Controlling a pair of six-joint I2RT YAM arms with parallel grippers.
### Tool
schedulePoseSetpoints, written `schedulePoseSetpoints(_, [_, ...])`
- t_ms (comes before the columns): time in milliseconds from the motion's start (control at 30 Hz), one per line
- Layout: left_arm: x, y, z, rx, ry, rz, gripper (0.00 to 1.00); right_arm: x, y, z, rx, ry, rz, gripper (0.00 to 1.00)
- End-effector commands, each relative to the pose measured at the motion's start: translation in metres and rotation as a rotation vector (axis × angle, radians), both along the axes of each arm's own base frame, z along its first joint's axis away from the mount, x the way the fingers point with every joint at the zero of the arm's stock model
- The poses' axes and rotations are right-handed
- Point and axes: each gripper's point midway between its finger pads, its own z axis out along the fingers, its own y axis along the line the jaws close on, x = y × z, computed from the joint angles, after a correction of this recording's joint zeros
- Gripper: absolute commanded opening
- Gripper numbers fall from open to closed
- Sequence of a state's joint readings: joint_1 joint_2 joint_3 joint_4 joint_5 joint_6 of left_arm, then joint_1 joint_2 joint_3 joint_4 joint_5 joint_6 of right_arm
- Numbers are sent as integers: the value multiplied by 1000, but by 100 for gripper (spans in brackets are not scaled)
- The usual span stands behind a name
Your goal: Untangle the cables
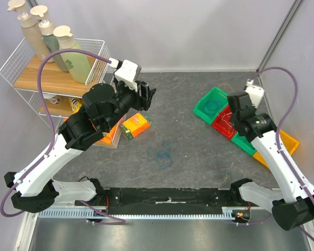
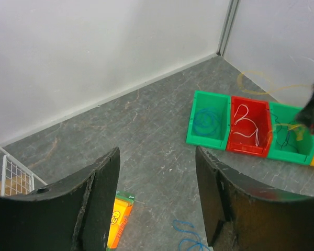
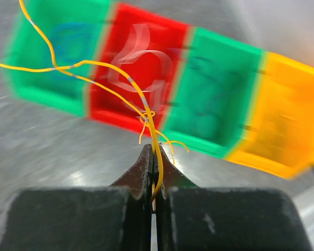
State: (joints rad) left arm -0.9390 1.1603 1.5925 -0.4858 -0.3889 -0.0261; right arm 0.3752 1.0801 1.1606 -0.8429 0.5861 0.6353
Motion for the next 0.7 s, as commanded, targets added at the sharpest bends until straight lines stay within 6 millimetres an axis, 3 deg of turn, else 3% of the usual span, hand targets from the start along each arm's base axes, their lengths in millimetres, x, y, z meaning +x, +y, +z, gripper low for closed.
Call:
schedulePoseSetpoints(0, [-4,3,-1,44,-32,-28,65,-66,-108,18,-260,120,-417,0])
schedulePoseSetpoints(167, [-8,4,-3,66,-50,-48,65,-114,-177,-6,-286,295,-706,0])
schedulePoseSetpoints(300, [-11,10,-5,77,-69,-48,65,-130,-206,-14,-273,338,-835,0])
schedulePoseSetpoints(467, [-12,15,-4,102,-97,-43,64,-135,-216,-41,-277,452,-875,0])
schedulePoseSetpoints(667, [-11,17,-1,115,-120,-27,64,-141,-214,-51,-209,501,-907,0])
